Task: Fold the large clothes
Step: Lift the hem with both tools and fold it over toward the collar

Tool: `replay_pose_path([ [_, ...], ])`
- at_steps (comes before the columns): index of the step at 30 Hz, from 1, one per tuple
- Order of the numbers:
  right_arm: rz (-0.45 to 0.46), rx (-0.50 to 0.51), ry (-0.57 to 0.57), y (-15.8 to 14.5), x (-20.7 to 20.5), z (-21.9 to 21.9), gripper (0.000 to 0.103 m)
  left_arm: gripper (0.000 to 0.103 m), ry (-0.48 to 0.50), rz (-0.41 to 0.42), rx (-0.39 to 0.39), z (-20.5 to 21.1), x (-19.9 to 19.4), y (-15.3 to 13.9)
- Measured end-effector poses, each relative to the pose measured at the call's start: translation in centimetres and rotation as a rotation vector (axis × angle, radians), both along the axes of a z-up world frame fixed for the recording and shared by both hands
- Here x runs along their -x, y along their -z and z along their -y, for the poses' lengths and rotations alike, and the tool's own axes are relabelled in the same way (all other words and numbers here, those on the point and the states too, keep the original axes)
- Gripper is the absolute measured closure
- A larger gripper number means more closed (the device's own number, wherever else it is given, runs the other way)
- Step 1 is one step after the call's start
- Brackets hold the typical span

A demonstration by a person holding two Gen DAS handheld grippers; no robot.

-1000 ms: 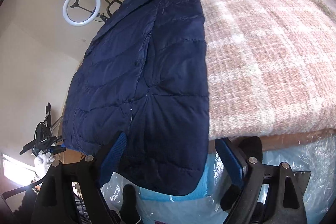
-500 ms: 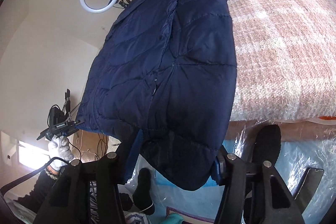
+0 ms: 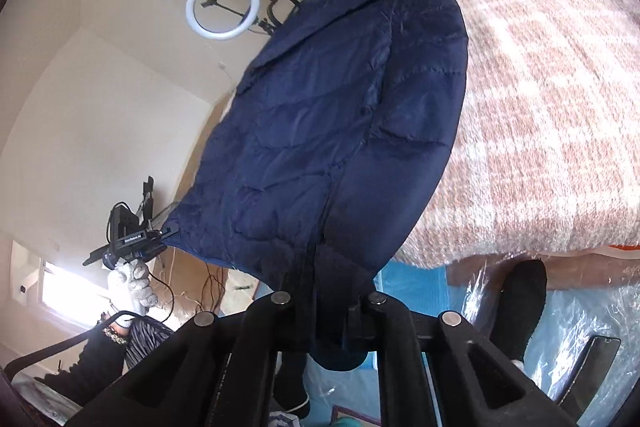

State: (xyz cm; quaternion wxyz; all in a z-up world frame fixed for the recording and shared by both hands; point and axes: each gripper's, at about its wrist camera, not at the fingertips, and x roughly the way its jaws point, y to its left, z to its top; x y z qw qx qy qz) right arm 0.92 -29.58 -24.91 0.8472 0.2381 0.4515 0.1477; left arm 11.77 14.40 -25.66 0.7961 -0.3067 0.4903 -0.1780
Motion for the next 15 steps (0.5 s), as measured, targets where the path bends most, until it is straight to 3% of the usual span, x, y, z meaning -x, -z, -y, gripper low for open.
replay_pose_path([
  [4,0.084,-0.042,0.035,-3.4,-0.5,0.0,0.099,0.096,-0.044,0.077,0.051,-0.5,-1.2,-3.5],
  [15,0.205,0.031,0.076,-11.3,-3.9,-0.7,0.100,0.097,-0.081,0.218,0.020,0.8,-5.3,-12.6],
])
